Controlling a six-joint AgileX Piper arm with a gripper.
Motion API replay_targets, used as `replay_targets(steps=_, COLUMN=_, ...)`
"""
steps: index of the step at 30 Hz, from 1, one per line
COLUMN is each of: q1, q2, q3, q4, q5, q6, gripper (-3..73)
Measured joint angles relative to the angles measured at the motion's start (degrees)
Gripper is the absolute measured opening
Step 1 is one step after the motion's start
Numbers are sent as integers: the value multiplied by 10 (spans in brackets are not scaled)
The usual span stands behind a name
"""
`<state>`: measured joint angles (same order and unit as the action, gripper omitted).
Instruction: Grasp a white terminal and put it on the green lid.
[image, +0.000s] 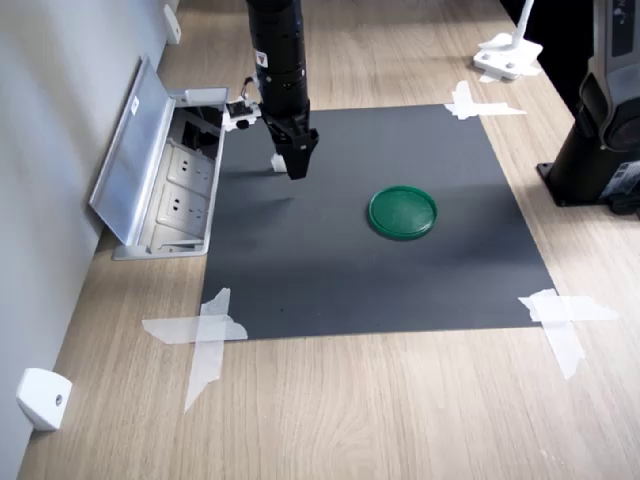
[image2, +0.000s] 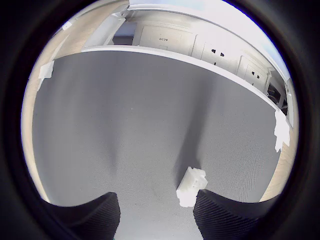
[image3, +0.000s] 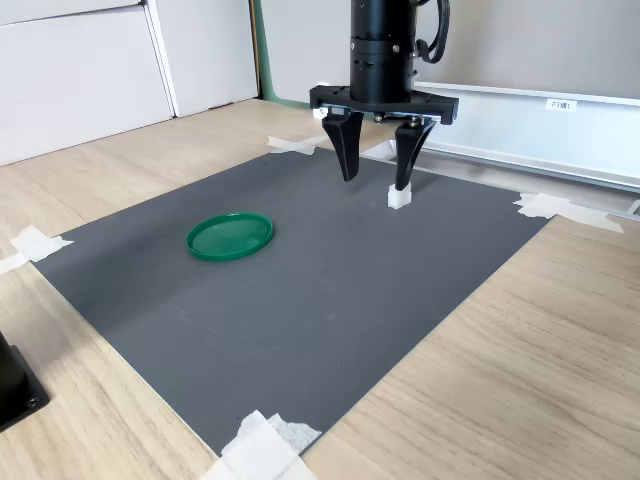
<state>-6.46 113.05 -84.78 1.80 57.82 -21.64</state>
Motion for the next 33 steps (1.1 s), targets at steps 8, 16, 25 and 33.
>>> replay_targets(steps=8, q1=0, q2=-4, q3=-2, q4=10, q5=16, q6=-4, gripper=631)
replay_targets(steps=16, q1=-1, q2=-39, q3=-2, q4=17, q5=24, q6=-19, gripper=631)
replay_targets(steps=25, q1=-4, q2=-40, q3=-2, q4=-21, q5=28, q6=-20, gripper=631)
replay_targets(steps=33, q1=-46, q2=-37, q3=-2, q4=-26, q5=1, q6=-38, gripper=631)
